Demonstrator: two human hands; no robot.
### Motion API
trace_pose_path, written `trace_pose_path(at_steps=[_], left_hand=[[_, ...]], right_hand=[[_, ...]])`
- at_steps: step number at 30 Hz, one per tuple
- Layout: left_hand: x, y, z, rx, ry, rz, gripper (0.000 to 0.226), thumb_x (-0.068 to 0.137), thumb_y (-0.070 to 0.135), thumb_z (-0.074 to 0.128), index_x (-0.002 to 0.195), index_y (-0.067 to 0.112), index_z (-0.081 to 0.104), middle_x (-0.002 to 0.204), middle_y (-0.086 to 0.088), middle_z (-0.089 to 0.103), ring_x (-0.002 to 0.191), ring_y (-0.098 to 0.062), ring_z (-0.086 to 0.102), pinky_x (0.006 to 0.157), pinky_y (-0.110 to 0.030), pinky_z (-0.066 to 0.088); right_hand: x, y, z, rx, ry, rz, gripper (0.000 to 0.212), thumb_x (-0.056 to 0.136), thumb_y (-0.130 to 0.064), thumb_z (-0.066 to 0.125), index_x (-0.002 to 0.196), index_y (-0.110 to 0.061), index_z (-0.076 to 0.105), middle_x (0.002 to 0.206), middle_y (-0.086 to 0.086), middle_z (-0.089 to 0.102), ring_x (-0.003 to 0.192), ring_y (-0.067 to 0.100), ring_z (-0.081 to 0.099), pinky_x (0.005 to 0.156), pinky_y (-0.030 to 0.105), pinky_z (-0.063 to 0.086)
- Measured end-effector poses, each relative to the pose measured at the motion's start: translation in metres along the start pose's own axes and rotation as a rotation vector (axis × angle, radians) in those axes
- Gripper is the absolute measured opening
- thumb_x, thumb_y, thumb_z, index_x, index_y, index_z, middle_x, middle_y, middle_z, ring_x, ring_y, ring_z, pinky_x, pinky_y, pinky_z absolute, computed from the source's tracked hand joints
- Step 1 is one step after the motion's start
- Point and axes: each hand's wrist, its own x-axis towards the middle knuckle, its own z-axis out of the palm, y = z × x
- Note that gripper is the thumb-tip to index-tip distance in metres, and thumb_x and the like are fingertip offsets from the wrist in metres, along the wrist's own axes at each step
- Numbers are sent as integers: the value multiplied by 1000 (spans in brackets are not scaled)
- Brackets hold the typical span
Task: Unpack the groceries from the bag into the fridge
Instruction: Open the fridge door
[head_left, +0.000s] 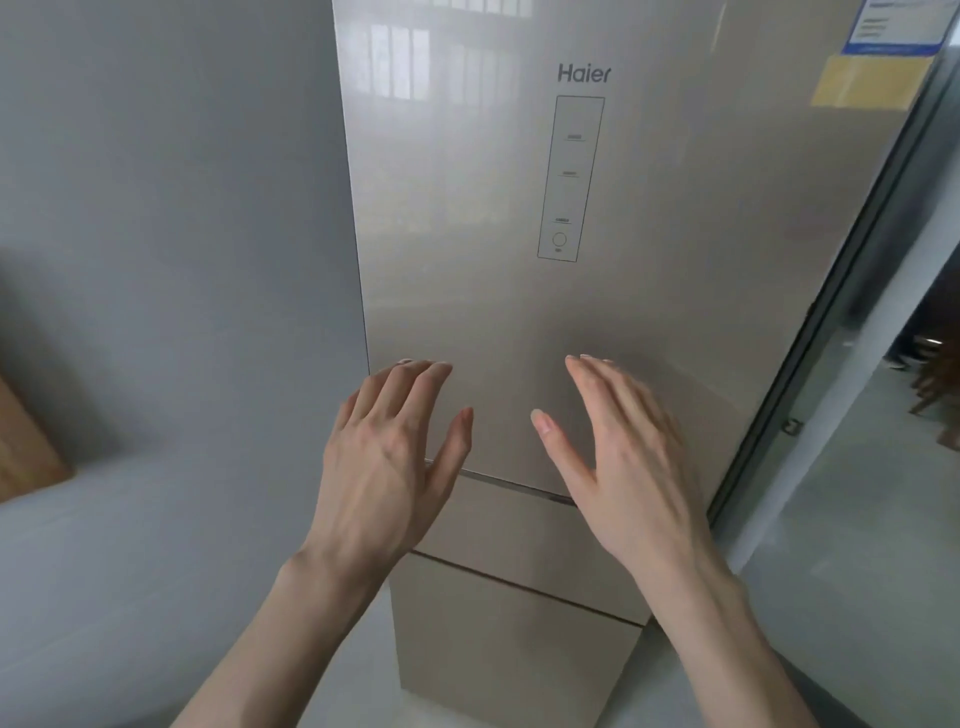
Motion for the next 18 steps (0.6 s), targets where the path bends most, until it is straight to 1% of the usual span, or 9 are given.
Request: trace_pose_path(at_steps=[3,7,11,15,18], left_hand=[[19,-12,23,-6,16,-32,43,104,41,50,134,13,62,130,-3,66,119,-29,61,94,-41,50],[45,-25,54,-13,43,-53,44,104,40,51,137,12,60,134,-4,65,122,-29,61,96,-45,52],[68,-38,75,-24,94,-66,46,104,40,49,138,11,60,136,-5,64,125,-30,60,99,-46,51],[89,-55,93,-32,144,-95,47,104,37,50,140,9,58,138,-6,62,128,-31,58,100,-46,51],[104,-73,108,-42,162,-113,49,104,36,51,144,8,54,141,-8,60,132,-31,56,103,-47,50]], right_hand=[[21,11,21,14,35,-11,63,104,-55,42,149,-11,49,151,5,53,143,25,46,115,46,40],[50,29,49,-2,133,7,62,104,-52,47,149,-10,50,154,8,51,145,28,45,117,48,38],[77,39,80,7,187,26,61,104,-50,49,149,-9,50,157,10,47,147,31,43,117,51,36],[96,43,104,-3,249,36,59,103,-46,53,150,-10,49,161,12,42,151,31,36,118,53,34],[105,48,119,-58,292,66,62,104,-46,52,153,-10,45,166,13,32,155,33,27,119,55,32]])
